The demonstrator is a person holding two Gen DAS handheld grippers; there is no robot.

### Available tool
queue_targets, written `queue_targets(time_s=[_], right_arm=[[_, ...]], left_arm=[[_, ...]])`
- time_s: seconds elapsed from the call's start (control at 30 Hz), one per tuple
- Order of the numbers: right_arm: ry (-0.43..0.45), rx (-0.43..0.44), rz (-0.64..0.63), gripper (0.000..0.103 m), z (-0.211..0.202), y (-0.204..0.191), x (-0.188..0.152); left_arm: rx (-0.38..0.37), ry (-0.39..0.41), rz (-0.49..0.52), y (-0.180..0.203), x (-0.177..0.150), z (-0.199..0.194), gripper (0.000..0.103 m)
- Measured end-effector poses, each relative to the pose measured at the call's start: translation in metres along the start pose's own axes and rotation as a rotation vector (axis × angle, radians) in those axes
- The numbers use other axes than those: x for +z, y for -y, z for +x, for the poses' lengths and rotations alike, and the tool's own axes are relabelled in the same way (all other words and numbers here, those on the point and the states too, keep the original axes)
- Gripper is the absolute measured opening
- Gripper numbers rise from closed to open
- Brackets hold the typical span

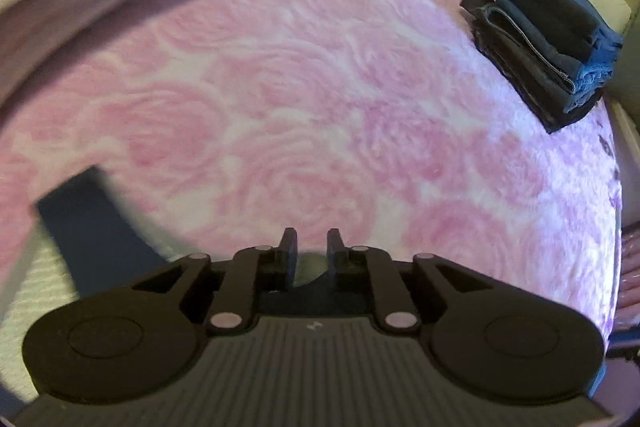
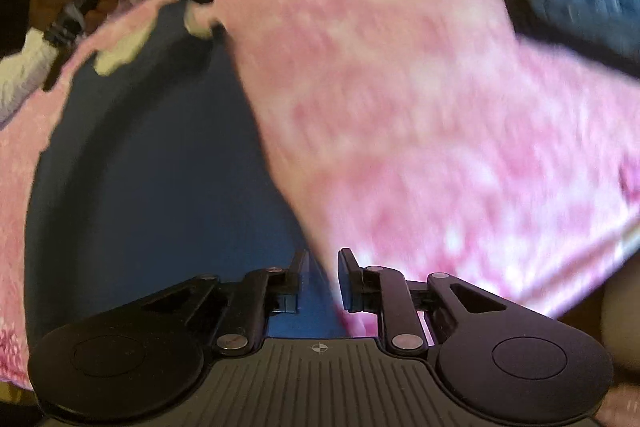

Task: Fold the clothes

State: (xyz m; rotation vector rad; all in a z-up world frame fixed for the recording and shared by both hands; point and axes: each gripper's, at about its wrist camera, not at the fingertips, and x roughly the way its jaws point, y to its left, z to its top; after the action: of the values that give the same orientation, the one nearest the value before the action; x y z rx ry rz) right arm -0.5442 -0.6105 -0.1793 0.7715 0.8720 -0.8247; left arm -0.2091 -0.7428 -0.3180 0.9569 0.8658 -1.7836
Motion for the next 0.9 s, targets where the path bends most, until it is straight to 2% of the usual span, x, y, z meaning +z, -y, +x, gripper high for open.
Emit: queue_targets(time_s=[0.07,0.2,0.33,0.4,0.47,0.5,0.53,0.6,0.63,0.7,0.8,0.9], right_arm=[[0.032,0.054,-0.060,0.019,0.010,-0.017,0.019],[0.073,0.182,-0.232,0.019,0.059,-0.061,0.062],[0.034,0.240,-0.382,0.019,0.119,-0.083,0.096],[-0.009,0.191,-0.452,0.019,0.142,-0.080,0.105],[0.008,0.126,-0.449,0.019,0.148,-0.064,0.116],[0.007,0.092,-0.441,0.012,0.146,-0.061,0.121],[0.006,0.058,-0.432,0.021,0.144,-0.057,0.125],[0.004,0.000,-0.421,0.023,0.140,-0.053,0.133],[0.001,-0.001,-0.434,0.023,0.136,-0.059,0.134],[0.007,0.025,-0.467,0.023,0.125,-0.079,0.134],[0.014,0.114,-0.507,0.023,0.117,-0.116,0.125],[-0.028,0.213,-0.576,0.023,0.123,-0.154,0.106]], left_arm=[[0.033,0.003,-0.015,-0.009,-0.023,-0.017,0.012],[0.098,-0.027,-0.073,-0.022,-0.083,-0.046,0.013],[0.187,-0.088,-0.178,-0.046,-0.166,-0.070,0.013],[0.242,-0.109,-0.254,-0.060,-0.206,-0.085,0.013],[0.304,-0.111,-0.345,-0.074,-0.242,-0.105,0.014],[0.328,-0.104,-0.396,-0.081,-0.258,-0.117,0.015],[0.345,-0.095,-0.439,-0.085,-0.272,-0.126,0.017],[0.367,-0.076,-0.511,-0.090,-0.297,-0.144,0.020],[0.377,-0.066,-0.548,-0.092,-0.310,-0.153,0.025],[0.376,-0.044,-0.603,-0.089,-0.331,-0.163,0.029],[0.317,0.006,-0.692,-0.083,-0.353,-0.164,0.029],[0.245,0.023,-0.705,-0.078,-0.365,-0.148,0.029]])
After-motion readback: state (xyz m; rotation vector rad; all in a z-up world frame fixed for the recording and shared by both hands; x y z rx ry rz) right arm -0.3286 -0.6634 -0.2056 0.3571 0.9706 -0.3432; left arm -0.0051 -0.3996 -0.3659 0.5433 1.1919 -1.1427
